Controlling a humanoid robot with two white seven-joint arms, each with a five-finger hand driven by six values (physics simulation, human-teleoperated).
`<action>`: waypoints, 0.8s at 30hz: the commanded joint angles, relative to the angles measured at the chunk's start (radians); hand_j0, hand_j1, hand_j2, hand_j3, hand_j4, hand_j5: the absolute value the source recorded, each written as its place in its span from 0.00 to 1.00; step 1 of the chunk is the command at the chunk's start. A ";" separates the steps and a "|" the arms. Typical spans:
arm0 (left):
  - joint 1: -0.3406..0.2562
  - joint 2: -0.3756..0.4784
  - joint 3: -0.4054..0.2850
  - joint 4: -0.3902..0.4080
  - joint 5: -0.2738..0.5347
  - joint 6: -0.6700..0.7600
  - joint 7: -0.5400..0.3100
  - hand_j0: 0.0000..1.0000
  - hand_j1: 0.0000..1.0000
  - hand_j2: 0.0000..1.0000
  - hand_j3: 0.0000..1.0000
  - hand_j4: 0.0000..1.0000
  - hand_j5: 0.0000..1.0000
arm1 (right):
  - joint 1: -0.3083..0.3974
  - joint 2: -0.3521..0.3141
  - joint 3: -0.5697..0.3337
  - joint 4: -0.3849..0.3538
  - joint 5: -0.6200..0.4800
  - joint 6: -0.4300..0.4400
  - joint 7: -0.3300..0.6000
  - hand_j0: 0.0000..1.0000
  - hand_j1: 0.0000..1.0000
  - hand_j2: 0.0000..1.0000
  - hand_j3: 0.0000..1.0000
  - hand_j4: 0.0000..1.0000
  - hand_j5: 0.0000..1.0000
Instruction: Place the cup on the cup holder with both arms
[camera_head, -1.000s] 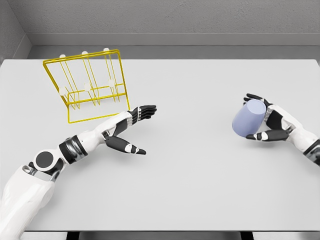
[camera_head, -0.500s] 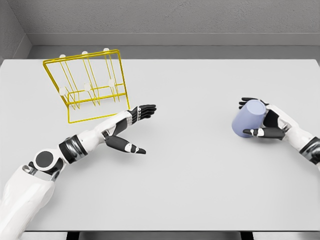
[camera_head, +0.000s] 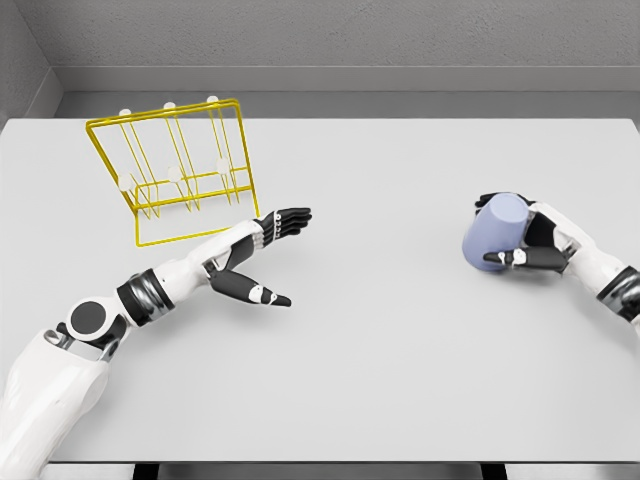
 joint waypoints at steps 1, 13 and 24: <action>0.000 -0.001 0.001 -0.002 0.009 0.000 0.000 1.00 1.00 1.00 1.00 1.00 1.00 | 0.000 -0.003 0.002 -0.006 0.002 -0.003 -0.002 0.70 0.70 0.70 0.70 0.70 0.70; 0.002 -0.001 -0.002 0.000 0.051 0.002 0.000 1.00 1.00 1.00 1.00 1.00 1.00 | -0.032 -0.010 0.000 -0.012 0.011 -0.011 -0.002 0.68 0.68 0.68 0.68 0.68 0.68; 0.002 -0.001 -0.002 0.000 0.051 0.000 0.000 1.00 1.00 1.00 1.00 1.00 1.00 | -0.054 -0.009 0.000 -0.090 0.014 -0.026 -0.002 0.68 0.68 0.68 0.68 0.68 0.68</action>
